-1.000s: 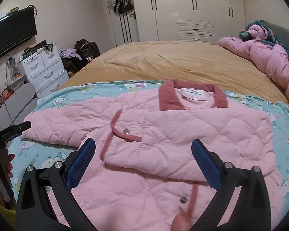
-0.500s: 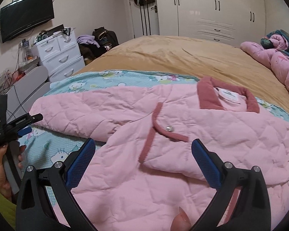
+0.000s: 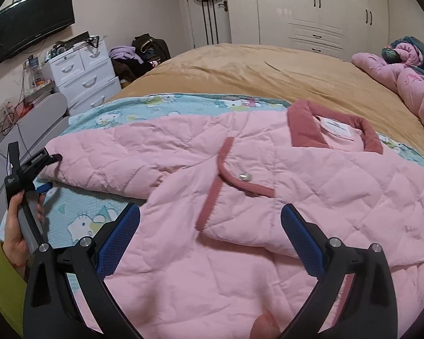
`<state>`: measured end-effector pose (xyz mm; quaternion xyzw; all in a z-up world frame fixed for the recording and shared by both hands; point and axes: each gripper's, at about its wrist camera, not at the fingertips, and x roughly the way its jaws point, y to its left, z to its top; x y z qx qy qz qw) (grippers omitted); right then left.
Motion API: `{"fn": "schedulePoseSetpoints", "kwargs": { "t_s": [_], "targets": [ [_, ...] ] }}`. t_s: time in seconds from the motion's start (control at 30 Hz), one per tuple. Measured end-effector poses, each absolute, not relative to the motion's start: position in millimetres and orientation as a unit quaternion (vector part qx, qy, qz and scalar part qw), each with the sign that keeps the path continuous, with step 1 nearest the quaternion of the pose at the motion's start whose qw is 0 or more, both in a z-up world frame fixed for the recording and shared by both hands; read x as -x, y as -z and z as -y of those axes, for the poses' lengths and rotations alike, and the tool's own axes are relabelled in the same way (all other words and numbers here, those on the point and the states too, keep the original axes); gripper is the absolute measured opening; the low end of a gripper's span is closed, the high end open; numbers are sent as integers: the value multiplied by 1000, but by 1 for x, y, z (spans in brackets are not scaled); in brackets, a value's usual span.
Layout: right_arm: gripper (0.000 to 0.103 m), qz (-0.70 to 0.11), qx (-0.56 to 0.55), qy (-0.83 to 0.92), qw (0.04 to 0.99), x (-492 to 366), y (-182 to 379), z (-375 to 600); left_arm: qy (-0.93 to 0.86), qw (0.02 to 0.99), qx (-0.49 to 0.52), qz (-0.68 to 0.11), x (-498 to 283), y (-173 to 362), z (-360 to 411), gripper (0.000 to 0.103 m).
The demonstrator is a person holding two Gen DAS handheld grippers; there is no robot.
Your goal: Fold large clothes
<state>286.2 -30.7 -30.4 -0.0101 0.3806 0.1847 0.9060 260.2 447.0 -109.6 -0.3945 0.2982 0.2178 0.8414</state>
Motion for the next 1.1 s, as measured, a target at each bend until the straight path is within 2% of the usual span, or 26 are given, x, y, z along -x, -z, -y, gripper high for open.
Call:
{"fn": "schedulePoseSetpoints", "kwargs": {
  "t_s": [0.2, 0.27, 0.33, 0.37, 0.4, 0.5, 0.77, 1.1],
  "targets": [
    [99, -388, -9, -172, 905, -290, 33, 52, -247, 831, 414, -278, -270, 112, -464, 92],
    [99, -390, -10, -167, 905, -289, 33, 59, -270, 829, 403, -279, -272, 109, -463, 77],
    [99, -387, -7, -166, 907, -284, 32, 65, -278, 830, 400, -271, -271, 107, -465, 52],
    [99, -386, -5, -165, 908, -283, 31, 67, -277, 833, 397, -268, -271, 103, -465, 47],
    [99, -385, -3, -163, 908, -280, 30, 71, -279, 838, 388, -264, -272, 96, -464, 35],
    [99, -385, -7, -159, 909, -276, 28, 82, -269, 858, 363, -244, -272, 71, -458, 17],
    [99, -377, -49, -154, 912, -266, 20, 118, -231, 911, 290, -182, -269, -15, -407, 13],
    [99, -360, -96, -143, 917, -245, 6, 176, -154, 966, 177, -106, -268, -136, -273, 11]
  ]
}}
